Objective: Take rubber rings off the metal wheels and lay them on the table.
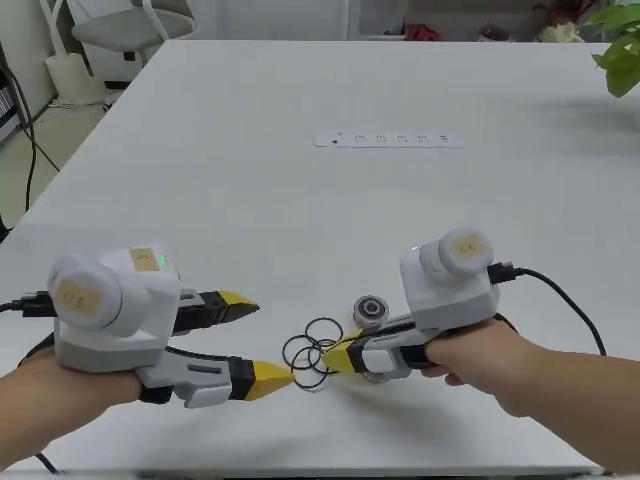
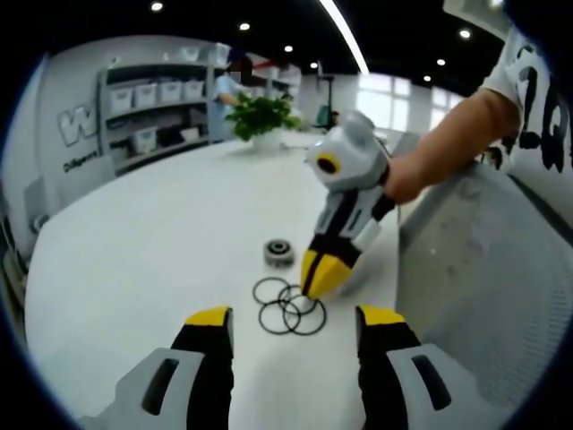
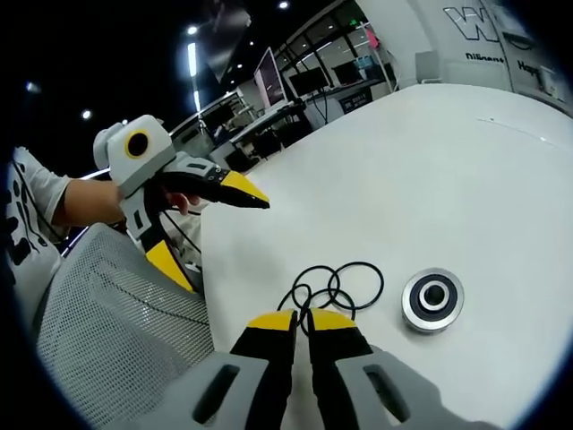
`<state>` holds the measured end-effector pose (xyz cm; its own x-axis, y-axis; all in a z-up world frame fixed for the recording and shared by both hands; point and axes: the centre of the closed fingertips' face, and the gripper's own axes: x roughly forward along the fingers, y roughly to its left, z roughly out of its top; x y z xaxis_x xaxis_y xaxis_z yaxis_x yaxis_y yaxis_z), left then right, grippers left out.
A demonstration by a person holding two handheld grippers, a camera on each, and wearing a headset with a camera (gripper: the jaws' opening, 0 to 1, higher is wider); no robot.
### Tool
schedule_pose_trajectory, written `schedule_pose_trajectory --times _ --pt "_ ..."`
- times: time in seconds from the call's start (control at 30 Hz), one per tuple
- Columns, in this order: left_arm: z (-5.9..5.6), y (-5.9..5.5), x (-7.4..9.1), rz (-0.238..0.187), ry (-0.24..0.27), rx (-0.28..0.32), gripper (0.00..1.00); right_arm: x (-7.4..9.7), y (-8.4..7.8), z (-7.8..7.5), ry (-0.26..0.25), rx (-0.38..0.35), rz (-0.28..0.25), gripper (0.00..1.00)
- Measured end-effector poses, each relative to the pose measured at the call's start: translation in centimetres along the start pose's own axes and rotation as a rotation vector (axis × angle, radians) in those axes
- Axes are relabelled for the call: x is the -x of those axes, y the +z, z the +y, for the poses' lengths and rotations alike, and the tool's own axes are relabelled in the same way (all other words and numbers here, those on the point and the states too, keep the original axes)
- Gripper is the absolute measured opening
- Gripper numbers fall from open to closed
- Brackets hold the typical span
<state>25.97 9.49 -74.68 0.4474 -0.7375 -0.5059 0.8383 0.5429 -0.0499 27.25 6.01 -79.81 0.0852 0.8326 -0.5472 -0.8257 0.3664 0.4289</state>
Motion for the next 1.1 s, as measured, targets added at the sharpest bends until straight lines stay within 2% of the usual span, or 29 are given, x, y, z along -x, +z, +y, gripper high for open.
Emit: schedule_pose_trajectory --times 0.27,0.53,0.83,1.1 --pt "0.0 -0.2 0.0 0.005 -0.002 0.001 0.56 0.2 0.2 0.5 0.007 0.016 -0.002 0.08" --pt "0.1 0.1 0.1 0.005 -0.002 0.000 0.56 1.0 0.9 1.0 0.015 0.036 -0.019 0.12" --pt "-0.1 1.0 0.5 0.000 -0.003 -0.011 0.56 3.0 2.9 1.2 0.005 0.043 -0.090 0.18" --pt "0.3 2.3 1.0 -0.021 0.011 -0.010 0.57 5.5 4.8 1.2 -0.022 0.063 -0.165 0.24"
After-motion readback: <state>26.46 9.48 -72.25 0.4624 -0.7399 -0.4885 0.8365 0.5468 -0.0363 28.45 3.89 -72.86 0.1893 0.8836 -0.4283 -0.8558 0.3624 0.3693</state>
